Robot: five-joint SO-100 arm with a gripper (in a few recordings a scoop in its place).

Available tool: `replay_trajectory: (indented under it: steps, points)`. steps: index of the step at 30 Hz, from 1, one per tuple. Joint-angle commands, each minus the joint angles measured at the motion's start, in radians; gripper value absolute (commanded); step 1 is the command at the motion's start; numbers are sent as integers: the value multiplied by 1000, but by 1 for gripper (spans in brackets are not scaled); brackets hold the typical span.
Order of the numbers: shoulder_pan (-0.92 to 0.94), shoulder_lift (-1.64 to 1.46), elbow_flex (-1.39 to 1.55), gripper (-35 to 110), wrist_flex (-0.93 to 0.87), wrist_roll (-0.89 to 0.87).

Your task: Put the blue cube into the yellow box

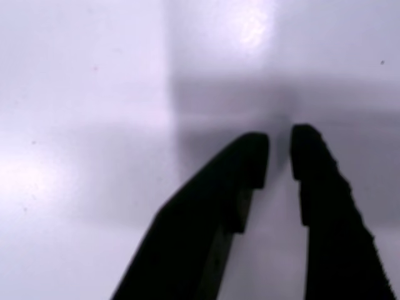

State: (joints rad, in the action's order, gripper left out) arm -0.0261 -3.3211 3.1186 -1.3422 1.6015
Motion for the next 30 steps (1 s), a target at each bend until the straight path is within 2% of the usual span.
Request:
replay_trajectory:
  steps: [1, 20, 30]
  points:
    - [-29, -25, 26, 0, -17, 6]
    - [-52, -21, 25, 1, 6, 40]
    - [15, 377, -173, 16, 612, -31]
